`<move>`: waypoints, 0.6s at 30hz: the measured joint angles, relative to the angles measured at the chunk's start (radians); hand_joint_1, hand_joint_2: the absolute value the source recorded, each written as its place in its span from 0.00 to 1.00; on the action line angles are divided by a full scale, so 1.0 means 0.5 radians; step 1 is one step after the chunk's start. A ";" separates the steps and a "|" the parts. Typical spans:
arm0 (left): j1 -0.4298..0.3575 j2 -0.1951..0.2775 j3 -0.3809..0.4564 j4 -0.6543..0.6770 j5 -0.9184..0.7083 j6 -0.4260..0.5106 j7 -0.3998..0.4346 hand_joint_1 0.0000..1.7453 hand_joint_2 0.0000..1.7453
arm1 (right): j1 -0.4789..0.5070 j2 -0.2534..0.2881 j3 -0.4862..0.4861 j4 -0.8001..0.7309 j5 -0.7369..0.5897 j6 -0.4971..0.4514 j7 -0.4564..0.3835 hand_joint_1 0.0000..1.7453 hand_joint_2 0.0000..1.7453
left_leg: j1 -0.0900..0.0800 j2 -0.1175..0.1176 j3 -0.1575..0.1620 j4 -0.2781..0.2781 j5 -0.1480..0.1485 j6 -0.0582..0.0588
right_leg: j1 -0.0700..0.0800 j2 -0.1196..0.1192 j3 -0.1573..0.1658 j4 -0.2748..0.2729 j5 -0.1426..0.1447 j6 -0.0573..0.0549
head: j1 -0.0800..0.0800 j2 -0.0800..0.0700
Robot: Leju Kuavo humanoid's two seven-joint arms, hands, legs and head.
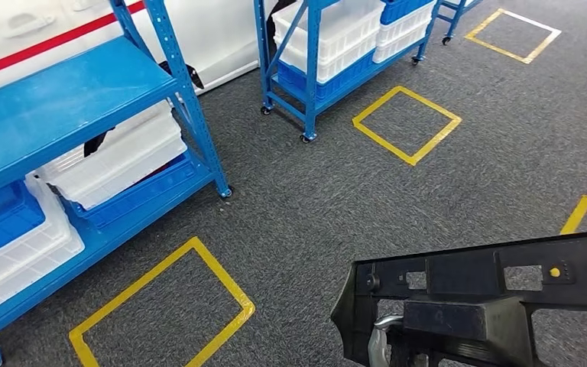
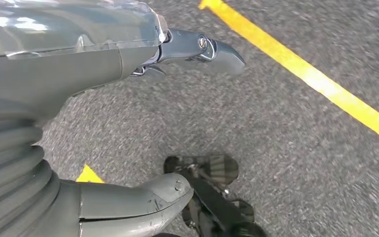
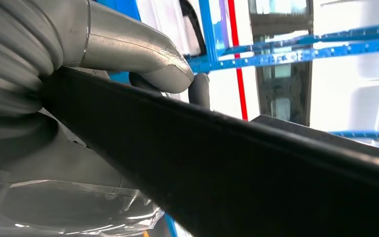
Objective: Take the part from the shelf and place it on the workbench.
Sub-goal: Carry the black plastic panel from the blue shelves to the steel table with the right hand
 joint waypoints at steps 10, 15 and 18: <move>-0.002 0.003 0.006 0.000 0.002 -0.001 -0.003 0.00 1.00 | -0.022 -0.002 0.007 0.006 0.006 -0.020 0.001 1.00 1.00 | 0.002 0.080 0.098 -0.282 0.097 0.086 | -0.005 -0.108 -0.230 0.397 -0.203 0.097 | 0.030 0.000; -0.005 0.003 0.012 0.000 -0.009 0.005 -0.003 0.00 1.00 | -0.031 -0.005 0.006 0.024 0.005 -0.027 0.000 1.00 1.00 | -0.001 0.213 0.102 -0.270 0.079 0.067 | -0.026 -0.206 -0.117 0.253 -0.095 0.110 | 0.031 0.000; -0.008 0.004 0.012 0.000 -0.026 0.023 -0.022 0.00 1.00 | -0.034 -0.005 0.006 0.020 0.005 -0.037 0.000 1.00 1.00 | -0.015 0.265 0.112 -0.251 0.057 0.034 | -0.008 -0.286 0.006 0.018 -0.047 0.081 | 0.023 0.000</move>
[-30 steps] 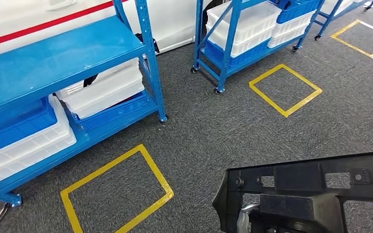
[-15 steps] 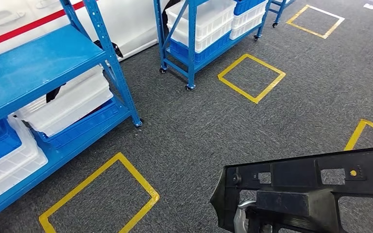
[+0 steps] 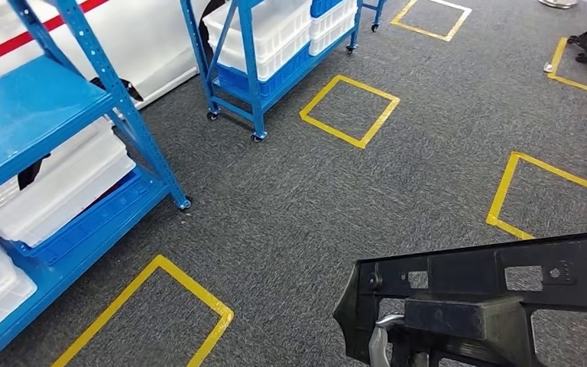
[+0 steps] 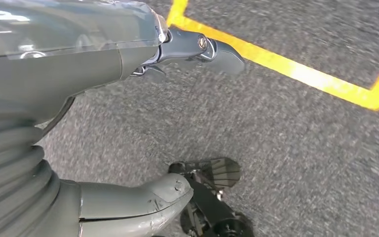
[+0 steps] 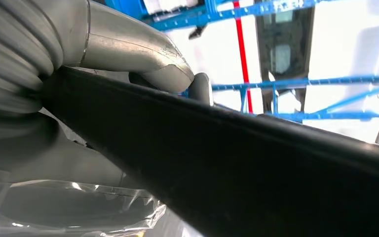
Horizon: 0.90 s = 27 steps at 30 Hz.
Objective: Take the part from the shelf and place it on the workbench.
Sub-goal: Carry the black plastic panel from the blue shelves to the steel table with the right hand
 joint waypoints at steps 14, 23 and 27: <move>0.014 -0.009 0.001 -0.001 -0.047 0.053 -0.176 0.00 1.00 | 0.177 0.015 -0.064 -0.239 -0.009 0.091 -0.001 1.00 1.00 | 0.011 -0.336 -0.074 0.112 -0.007 0.008 | 0.025 0.339 -0.005 -0.006 0.021 -0.077 | -0.025 0.000; 0.012 -0.012 0.001 -0.003 -0.098 0.061 -0.212 0.00 1.00 | 0.255 0.041 -0.184 -0.396 0.008 0.155 -0.002 1.00 1.00 | 0.005 -0.178 -0.020 -0.035 0.033 0.069 | 0.012 0.174 -0.256 0.441 -0.210 0.012 | -0.007 0.000; 0.007 -0.012 0.001 -0.003 -0.114 0.064 -0.206 0.00 1.00 | 0.272 0.041 -0.207 -0.406 0.023 0.155 -0.001 1.00 1.00 | 0.007 -0.070 -0.007 -0.025 0.010 0.054 | -0.015 0.112 -0.174 0.320 -0.090 0.034 | -0.006 0.000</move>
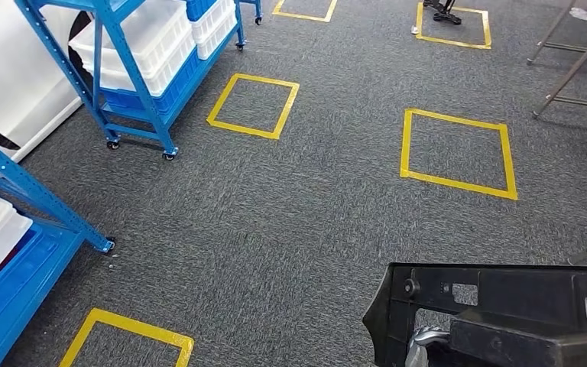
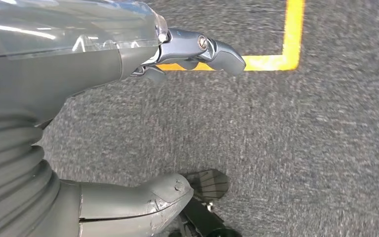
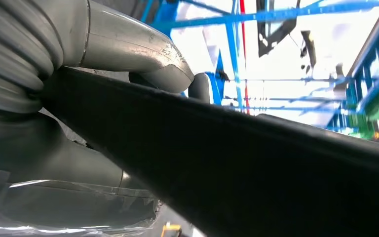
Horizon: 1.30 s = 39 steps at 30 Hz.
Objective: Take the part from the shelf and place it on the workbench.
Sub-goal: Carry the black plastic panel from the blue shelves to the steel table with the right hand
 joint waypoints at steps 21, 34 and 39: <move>-0.011 0.003 0.003 0.000 -0.076 0.008 0.005 0.00 1.00 | 0.045 0.013 -0.071 -0.082 0.015 -0.016 0.000 1.00 1.00 | 0.013 -0.261 -0.045 0.067 -0.020 -0.040 | 0.015 0.289 0.140 -0.327 0.122 -0.039 | -0.020 0.000; -0.014 0.002 0.003 0.000 -0.115 0.021 0.010 0.00 1.00 | 0.052 0.012 -0.084 -0.091 0.045 -0.055 0.000 1.00 1.00 | -0.009 0.056 -0.022 0.043 -0.018 -0.025 | 0.037 -0.103 0.216 -0.346 0.060 -0.028 | 0.002 0.000; -0.046 -0.086 -0.019 0.000 -0.226 0.184 0.021 0.00 1.00 | 0.051 0.019 -0.085 -0.090 0.059 -0.053 0.000 1.00 1.00 | -0.003 0.000 -0.054 0.158 -0.114 -0.063 | 0.025 -0.017 0.214 -0.378 0.078 -0.078 | -0.008 0.000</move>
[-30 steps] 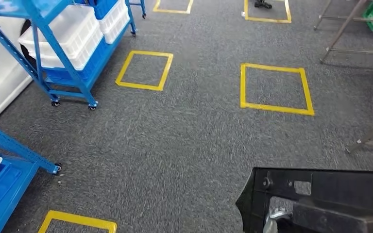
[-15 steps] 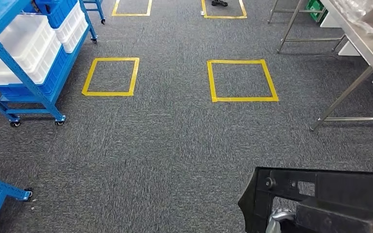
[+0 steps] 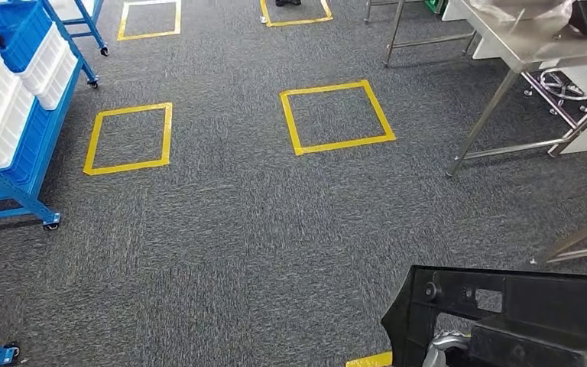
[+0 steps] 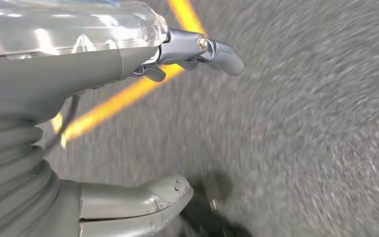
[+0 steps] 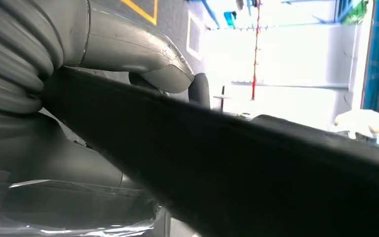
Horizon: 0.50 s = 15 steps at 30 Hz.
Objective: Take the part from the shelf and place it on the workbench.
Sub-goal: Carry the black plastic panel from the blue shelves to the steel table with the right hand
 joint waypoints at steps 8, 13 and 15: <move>-0.082 -0.370 -0.093 0.042 -0.083 0.400 0.090 0.00 1.00 | -0.027 0.063 -0.001 0.038 0.020 0.092 0.001 1.00 1.00 | 0.027 -0.204 -0.071 0.115 0.044 -0.009 | -0.004 0.202 -0.009 0.035 -0.003 0.003 | -0.016 0.000; -0.095 -0.400 -0.100 0.042 -0.061 0.381 0.074 0.00 1.00 | -0.023 0.077 -0.003 0.045 0.011 0.119 0.000 1.00 1.00 | 0.022 -0.247 -0.005 -0.069 0.087 0.037 | -0.020 0.293 -0.060 0.054 0.013 0.068 | -0.018 0.000; -0.100 -0.411 -0.101 0.042 -0.061 0.374 0.073 0.00 1.00 | -0.023 0.077 -0.006 0.046 0.006 0.128 0.000 1.00 1.00 | 0.023 -0.203 0.001 -0.093 0.104 0.067 | -0.018 0.205 -0.099 0.129 -0.039 0.085 | -0.009 -0.001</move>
